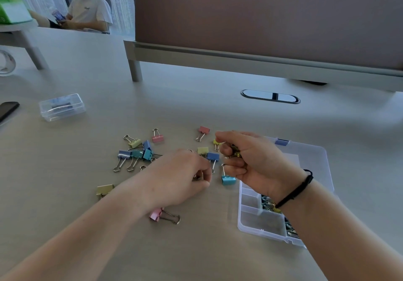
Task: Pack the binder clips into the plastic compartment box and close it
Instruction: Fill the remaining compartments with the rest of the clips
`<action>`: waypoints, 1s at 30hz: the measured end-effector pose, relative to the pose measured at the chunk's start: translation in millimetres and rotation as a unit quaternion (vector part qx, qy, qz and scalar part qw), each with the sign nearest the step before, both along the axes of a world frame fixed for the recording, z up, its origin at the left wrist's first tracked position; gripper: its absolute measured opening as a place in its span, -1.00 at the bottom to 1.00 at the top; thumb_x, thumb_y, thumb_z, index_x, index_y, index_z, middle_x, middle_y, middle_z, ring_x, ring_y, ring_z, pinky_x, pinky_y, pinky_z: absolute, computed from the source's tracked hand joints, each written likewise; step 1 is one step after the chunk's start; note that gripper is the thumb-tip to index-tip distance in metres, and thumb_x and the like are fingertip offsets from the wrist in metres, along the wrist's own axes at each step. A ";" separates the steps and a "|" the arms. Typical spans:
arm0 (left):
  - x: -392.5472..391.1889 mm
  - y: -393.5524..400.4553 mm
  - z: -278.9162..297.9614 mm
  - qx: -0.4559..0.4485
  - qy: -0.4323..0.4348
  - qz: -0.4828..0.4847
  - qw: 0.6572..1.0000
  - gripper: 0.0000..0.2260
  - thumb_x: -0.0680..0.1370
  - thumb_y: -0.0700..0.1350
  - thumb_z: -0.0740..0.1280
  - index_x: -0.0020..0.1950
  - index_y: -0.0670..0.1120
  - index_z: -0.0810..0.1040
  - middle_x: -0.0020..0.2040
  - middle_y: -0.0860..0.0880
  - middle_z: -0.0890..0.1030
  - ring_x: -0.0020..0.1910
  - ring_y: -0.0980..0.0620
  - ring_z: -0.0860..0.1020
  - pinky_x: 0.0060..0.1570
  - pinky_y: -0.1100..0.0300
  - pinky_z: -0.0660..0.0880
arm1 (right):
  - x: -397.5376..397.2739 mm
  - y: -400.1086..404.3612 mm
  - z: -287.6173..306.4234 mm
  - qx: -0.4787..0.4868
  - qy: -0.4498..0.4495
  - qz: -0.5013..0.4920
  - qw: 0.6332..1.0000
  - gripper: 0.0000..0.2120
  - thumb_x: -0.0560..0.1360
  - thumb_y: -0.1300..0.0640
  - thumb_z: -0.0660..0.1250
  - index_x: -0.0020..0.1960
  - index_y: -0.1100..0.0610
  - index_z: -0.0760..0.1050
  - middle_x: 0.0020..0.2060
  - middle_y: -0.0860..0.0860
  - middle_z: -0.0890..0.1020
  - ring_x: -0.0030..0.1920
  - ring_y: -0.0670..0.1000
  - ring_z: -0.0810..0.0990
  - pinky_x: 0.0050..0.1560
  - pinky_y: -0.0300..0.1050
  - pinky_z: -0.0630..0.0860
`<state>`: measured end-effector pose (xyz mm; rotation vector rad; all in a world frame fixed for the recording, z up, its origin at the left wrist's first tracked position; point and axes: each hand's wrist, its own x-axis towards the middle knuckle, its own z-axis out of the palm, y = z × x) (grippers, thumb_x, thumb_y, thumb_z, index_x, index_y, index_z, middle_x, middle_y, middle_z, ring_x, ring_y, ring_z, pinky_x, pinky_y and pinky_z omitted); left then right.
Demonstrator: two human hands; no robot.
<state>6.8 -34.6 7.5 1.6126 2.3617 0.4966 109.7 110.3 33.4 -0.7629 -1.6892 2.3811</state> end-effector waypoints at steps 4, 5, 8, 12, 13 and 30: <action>-0.6 0.0 2.0 -0.010 -0.019 -0.004 1.000 -0.93 0.53 0.05 0.39 -0.03 0.10 0.57 -0.07 0.17 0.58 -0.07 0.25 0.49 -0.08 0.28 0.44 | -0.3 0.8 -3.2 0.009 0.007 0.001 1.000 -0.86 0.54 0.17 0.36 -0.17 0.17 0.47 -0.41 0.04 0.36 -0.43 -0.04 0.09 -0.45 -0.19 0.05; -1.4 -0.4 2.2 -0.015 -0.029 0.000 0.999 -0.88 0.51 0.09 0.41 0.00 0.12 0.55 -0.06 0.18 0.57 -0.06 0.27 0.48 -0.10 0.32 0.41 | -0.1 0.6 -3.3 0.008 0.009 0.003 1.000 -0.85 0.53 0.17 0.37 -0.18 0.16 0.48 -0.41 0.04 0.36 -0.42 -0.04 0.09 -0.45 -0.19 0.05; -6.1 -4.6 5.2 -0.033 -0.043 0.026 0.998 -0.68 0.41 0.24 0.48 0.07 0.18 0.52 -0.02 0.19 0.52 -0.01 0.25 0.46 -0.03 0.28 0.44 | 0.6 -0.4 -3.7 0.004 0.014 0.009 1.000 -0.81 0.53 0.17 0.37 -0.25 0.14 0.48 -0.41 0.04 0.36 -0.40 -0.03 0.06 -0.47 -0.20 0.05; -10.6 -10.6 11.9 -0.045 -0.027 0.057 0.997 -0.59 0.31 0.29 0.52 0.02 0.14 0.54 -0.04 0.16 0.54 -0.02 0.22 0.49 -0.02 0.23 0.48 | 1.2 -2.0 -5.3 0.001 0.014 0.012 1.000 -0.75 0.52 0.16 0.38 -0.34 0.10 0.51 -0.41 0.04 0.37 -0.39 -0.02 0.04 -0.44 -0.19 0.02; -10.7 -10.6 12.2 -0.046 -0.026 0.057 0.997 -0.61 0.31 0.28 0.53 -0.01 0.12 0.55 -0.08 0.15 0.56 -0.05 0.21 0.50 -0.05 0.24 0.49 | 1.0 -2.4 -5.7 0.001 0.013 0.014 1.000 -0.77 0.51 0.15 0.39 -0.32 0.11 0.52 -0.42 0.03 0.37 -0.42 -0.04 0.06 -0.45 -0.20 0.03; -31.5 -14.9 34.3 0.157 -0.236 0.188 0.941 -0.92 0.53 -0.25 0.29 -0.14 -0.13 0.53 -0.36 -0.04 0.66 -0.53 0.13 0.38 -0.46 0.24 0.33 | -15.7 -19.9 -8.6 0.175 -0.006 0.072 0.982 -0.88 0.50 0.18 0.42 -0.20 0.15 0.57 -0.46 0.01 0.34 -0.54 -0.07 0.16 -0.55 -0.28 0.13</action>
